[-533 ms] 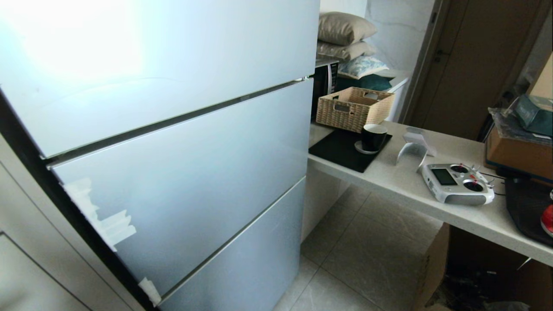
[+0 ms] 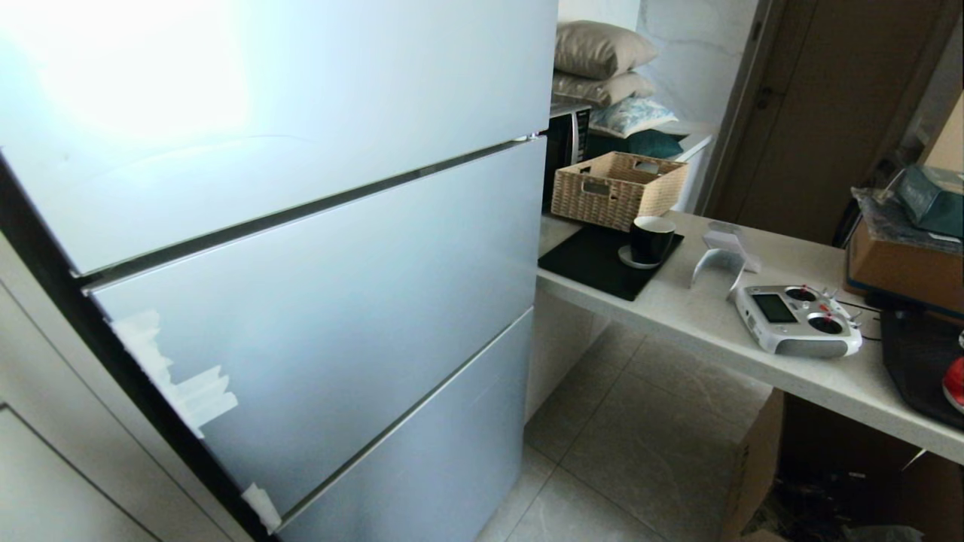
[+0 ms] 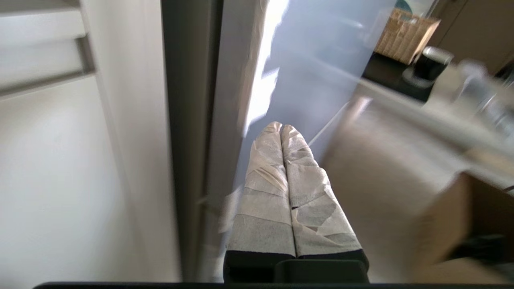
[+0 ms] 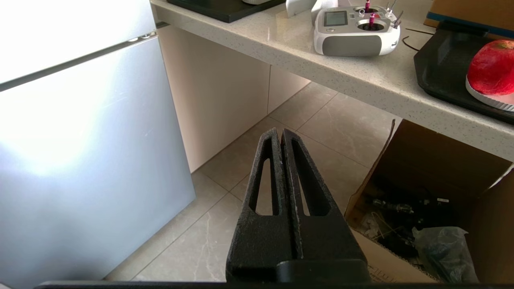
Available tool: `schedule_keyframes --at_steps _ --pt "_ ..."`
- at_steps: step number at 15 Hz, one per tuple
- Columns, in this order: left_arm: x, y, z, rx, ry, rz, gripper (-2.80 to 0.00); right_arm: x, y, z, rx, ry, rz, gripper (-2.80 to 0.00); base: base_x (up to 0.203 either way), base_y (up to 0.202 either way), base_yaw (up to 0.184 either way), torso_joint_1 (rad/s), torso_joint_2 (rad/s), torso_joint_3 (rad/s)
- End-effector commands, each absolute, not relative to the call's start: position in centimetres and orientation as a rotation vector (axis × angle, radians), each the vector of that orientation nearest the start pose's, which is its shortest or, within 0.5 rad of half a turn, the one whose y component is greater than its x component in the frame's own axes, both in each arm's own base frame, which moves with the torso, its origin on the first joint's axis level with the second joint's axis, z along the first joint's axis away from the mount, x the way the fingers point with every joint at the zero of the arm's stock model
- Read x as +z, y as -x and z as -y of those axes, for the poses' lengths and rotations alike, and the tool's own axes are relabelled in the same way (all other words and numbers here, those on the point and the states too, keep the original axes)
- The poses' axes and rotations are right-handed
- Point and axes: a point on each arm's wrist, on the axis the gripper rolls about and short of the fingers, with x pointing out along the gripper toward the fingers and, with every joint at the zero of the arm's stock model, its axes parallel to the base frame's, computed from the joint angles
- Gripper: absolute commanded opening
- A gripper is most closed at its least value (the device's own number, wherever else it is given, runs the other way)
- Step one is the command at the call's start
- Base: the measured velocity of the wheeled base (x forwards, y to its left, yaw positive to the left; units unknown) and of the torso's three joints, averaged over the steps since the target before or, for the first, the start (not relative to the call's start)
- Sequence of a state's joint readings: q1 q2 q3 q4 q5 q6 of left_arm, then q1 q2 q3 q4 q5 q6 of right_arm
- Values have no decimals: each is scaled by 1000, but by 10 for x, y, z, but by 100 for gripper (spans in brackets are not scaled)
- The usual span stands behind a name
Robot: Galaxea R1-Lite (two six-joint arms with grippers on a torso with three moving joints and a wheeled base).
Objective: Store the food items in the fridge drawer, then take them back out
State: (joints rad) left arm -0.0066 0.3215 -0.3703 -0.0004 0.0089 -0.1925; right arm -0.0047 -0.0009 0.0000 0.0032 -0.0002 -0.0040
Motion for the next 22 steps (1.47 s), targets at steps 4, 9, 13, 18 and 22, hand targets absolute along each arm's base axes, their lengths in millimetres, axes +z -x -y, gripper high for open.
schedule_keyframes --at_steps 4,9,13,18,22 --pt "219 -96 -2 137 534 -108 -280 75 23 0 -5 5 -3 -280 0 0 0 0 0 0" --pt "225 -130 -8 266 621 67 -280 75 23 0 -5 5 -3 -280 0 0 0 0 0 0" --pt "221 -139 -8 277 674 42 -280 75 23 0 -5 5 -3 -280 0 0 0 0 0 0" --pt "215 -146 -4 214 691 -8 -280 75 23 0 -5 5 -3 -280 0 0 0 0 0 0" --pt "212 -148 3 165 689 -42 -280 75 23 0 -5 5 -3 -280 0 0 0 0 0 0"
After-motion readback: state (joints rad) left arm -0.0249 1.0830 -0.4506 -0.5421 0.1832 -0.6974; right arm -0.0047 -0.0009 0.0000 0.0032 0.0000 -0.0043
